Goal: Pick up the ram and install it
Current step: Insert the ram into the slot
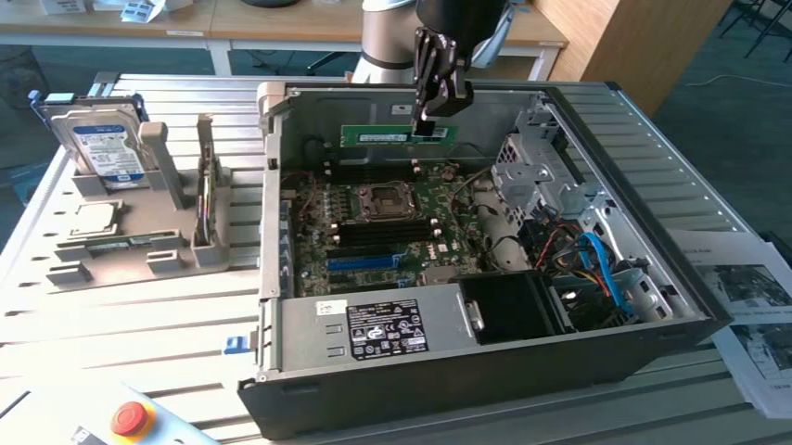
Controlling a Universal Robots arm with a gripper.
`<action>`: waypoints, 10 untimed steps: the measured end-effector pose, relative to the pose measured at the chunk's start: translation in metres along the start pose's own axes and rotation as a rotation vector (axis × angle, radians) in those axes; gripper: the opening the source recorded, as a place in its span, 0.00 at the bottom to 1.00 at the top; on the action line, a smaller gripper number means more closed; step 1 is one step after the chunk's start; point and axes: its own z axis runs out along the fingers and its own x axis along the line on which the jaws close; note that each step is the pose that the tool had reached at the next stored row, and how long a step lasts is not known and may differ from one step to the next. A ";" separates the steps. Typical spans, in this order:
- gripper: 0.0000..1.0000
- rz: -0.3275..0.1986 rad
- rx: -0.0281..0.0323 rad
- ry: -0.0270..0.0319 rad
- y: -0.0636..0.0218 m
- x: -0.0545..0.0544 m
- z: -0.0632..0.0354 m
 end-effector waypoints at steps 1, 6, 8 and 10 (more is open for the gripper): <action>0.12 0.000 0.0000 0.0001 0.0000 0.000 0.0000; 0.12 0.000 0.0000 0.0000 0.0000 0.000 0.0000; 0.12 0.000 -0.0001 0.0001 0.0000 0.000 0.0000; 0.12 0.000 0.0000 0.0000 0.0000 0.000 0.0000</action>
